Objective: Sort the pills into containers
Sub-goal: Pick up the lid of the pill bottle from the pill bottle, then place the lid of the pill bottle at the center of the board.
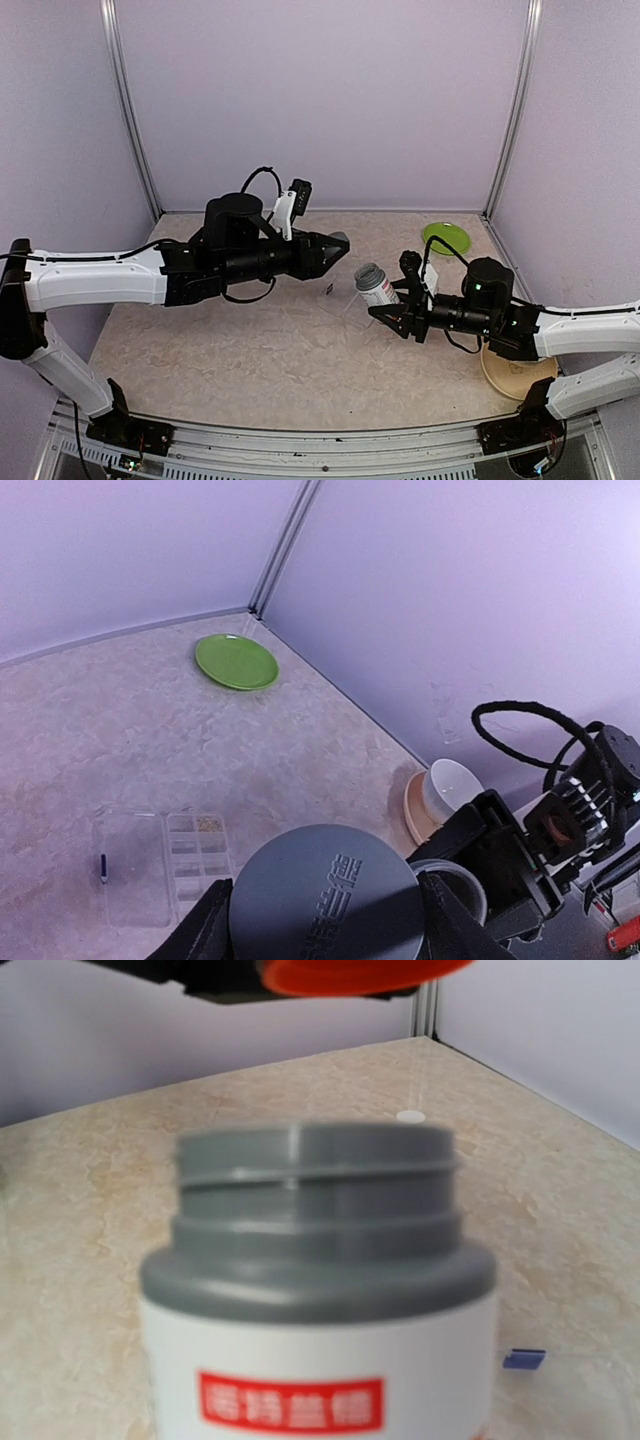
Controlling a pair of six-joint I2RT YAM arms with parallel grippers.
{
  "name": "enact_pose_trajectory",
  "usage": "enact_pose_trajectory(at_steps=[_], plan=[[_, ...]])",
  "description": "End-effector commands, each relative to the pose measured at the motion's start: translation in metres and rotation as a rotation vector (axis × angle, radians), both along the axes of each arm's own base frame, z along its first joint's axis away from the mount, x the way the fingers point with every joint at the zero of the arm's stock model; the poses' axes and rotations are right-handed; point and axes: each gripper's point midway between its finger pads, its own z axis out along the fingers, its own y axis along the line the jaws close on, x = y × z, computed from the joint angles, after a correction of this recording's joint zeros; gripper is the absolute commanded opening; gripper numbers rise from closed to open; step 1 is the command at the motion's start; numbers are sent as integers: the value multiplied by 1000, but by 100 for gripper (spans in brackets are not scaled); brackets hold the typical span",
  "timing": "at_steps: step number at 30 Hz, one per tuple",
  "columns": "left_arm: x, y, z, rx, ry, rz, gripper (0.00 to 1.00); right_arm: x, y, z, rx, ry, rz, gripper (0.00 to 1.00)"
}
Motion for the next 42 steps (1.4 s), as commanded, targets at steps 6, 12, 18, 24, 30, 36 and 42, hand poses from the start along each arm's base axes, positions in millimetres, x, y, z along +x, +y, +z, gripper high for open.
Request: enact_pose_trajectory(at_steps=[6,12,18,24,30,36,42], plan=[[37,56,-44,118,5,225,36,-1,-7,26,51,-62,-20,27],[51,77,-79,189,18,310,36,-2,-8,29,57,-62,-19,27],[66,95,-124,279,42,383,36,-3,-9,27,60,-58,-17,27],[76,107,-163,326,86,416,35,-3,-10,26,58,-56,-19,27],[85,118,-188,352,118,450,34,-4,-11,24,57,-56,-22,27],[92,130,-215,389,159,482,32,-4,-12,23,57,-56,-23,27],[98,140,-232,415,188,506,32,-4,-12,21,53,-54,-22,27]])
